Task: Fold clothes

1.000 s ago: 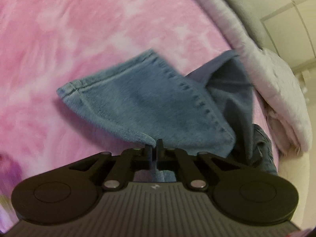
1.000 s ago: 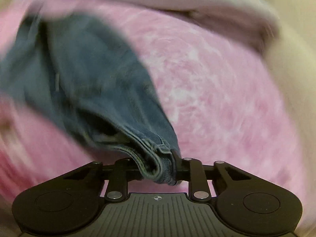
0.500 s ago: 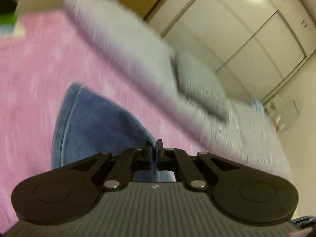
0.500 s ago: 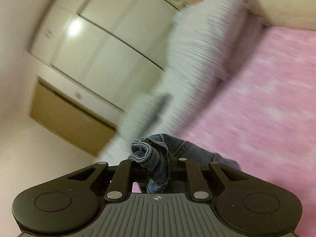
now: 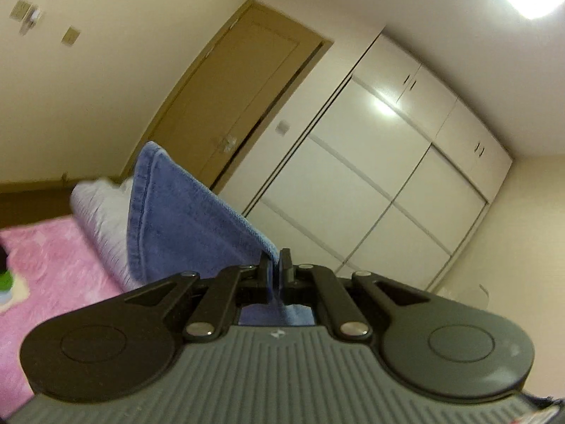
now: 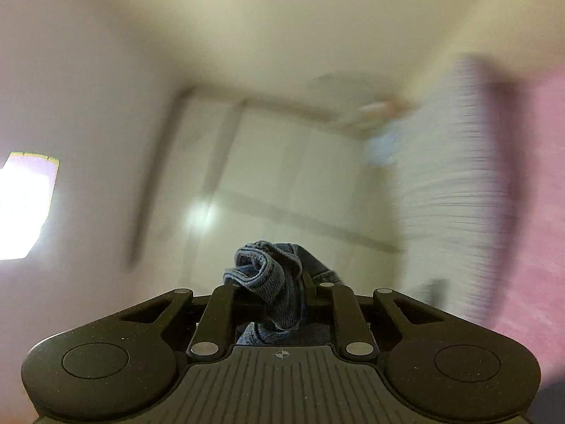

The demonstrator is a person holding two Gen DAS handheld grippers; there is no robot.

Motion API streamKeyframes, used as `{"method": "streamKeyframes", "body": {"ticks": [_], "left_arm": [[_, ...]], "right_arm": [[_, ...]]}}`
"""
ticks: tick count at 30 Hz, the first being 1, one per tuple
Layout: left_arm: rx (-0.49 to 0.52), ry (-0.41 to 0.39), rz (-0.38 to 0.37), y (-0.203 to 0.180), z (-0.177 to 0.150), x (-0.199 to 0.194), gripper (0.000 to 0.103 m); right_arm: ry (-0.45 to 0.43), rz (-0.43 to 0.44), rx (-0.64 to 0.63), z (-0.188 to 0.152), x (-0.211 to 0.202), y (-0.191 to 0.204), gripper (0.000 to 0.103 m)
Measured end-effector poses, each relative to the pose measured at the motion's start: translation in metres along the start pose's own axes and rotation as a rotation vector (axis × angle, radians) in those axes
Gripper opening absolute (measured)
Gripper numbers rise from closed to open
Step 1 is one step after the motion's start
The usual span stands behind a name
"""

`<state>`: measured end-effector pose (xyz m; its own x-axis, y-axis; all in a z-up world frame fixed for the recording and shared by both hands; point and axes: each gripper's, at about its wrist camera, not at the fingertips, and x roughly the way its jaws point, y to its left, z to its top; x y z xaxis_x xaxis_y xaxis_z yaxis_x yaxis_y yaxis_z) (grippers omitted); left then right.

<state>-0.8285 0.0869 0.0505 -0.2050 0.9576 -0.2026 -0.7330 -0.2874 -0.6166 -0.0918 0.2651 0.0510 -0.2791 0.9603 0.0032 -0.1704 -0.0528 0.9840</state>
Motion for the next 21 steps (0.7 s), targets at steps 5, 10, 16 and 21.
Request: {"method": "streamKeyframes", "body": {"ticks": [5,10,16,21], "left_arm": [[-0.120,0.340,0.176,0.106,-0.136,-0.033,0.001],[-0.191,0.660,0.481,0.212,-0.293,-0.060,0.002],[-0.030,0.702,0.660,0.229,-0.342,-0.075,0.007],[0.186,0.675,0.599,0.176,-0.344,-0.064,0.007]], "right_arm": [[-0.044,-0.561,0.271,0.005,-0.109,-0.170,0.016],[0.045,-1.118,0.120,-0.003,-0.154,-0.326,0.016],[0.245,-1.256,-0.301,-0.010,-0.155,-0.364,0.029],[0.343,-1.195,-0.523,-0.025,-0.156,-0.350,0.029]]}}
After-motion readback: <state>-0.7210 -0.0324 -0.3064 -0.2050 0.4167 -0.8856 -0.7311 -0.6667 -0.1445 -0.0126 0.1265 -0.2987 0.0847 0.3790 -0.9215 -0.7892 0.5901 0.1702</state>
